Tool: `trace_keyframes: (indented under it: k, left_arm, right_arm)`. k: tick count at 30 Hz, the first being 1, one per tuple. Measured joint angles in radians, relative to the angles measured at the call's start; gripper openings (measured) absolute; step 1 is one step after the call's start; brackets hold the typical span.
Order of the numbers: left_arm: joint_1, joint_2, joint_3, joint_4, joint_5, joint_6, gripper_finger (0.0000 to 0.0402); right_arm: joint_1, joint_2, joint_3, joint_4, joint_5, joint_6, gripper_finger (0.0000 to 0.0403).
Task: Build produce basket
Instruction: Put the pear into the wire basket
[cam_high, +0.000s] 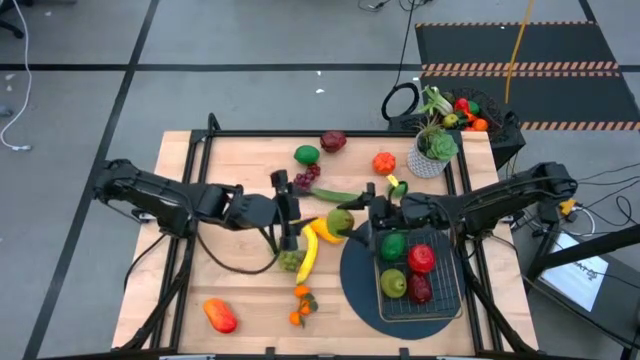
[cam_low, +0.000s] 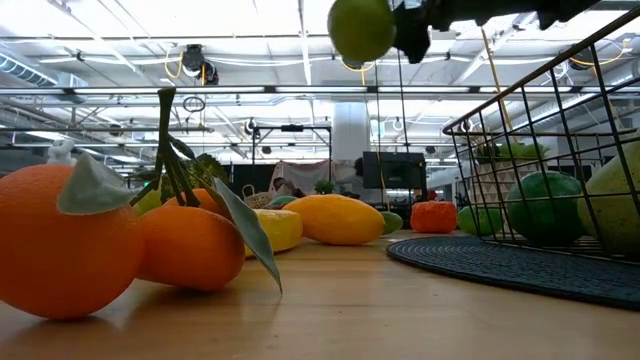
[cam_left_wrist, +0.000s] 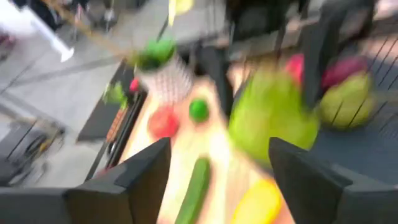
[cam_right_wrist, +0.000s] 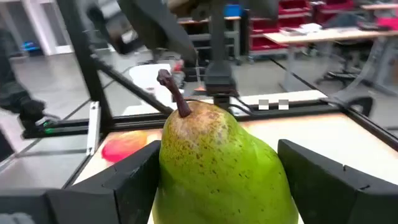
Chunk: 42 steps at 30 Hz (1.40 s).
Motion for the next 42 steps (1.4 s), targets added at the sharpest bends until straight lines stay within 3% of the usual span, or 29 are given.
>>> trace_keyframes:
  k: [7,12,15,22,30,33,42]
  left_arm:
    - [0.065,-0.007,-0.002,-0.192,-0.009,-0.046,0.0191]
    - [0.105,-0.007,-0.045,-0.192,0.004,-0.056,0.0150]
    - [0.127,-0.006,-0.069,-0.189,0.010,-0.056,0.0136]
    - [0.160,-0.007,-0.087,-0.183,0.018,-0.059,0.0129]
    - [0.176,0.007,-0.087,-0.148,0.163,-0.054,0.0129]
    - [0.176,0.010,-0.089,-0.131,0.169,-0.051,0.0129]
    - [0.176,0.009,-0.088,-0.127,0.170,-0.051,0.0129]
  right_arm:
    - [0.004,-0.139,0.000,-0.283,0.035,0.119,0.0297]
    - [0.032,-0.202,0.000,-0.536,0.149,0.241,0.0297]
    - [0.048,-0.232,0.000,-0.639,0.156,0.310,0.0297]
    - [0.107,-0.309,0.000,-0.782,0.150,0.404,0.0297]
    - [0.150,-0.436,0.000,-0.980,0.121,0.536,0.0297]
    - [0.162,-0.471,0.000,-1.073,0.119,0.597,0.0297]
    - [0.184,-0.455,0.000,-1.313,0.112,0.735,0.0297]
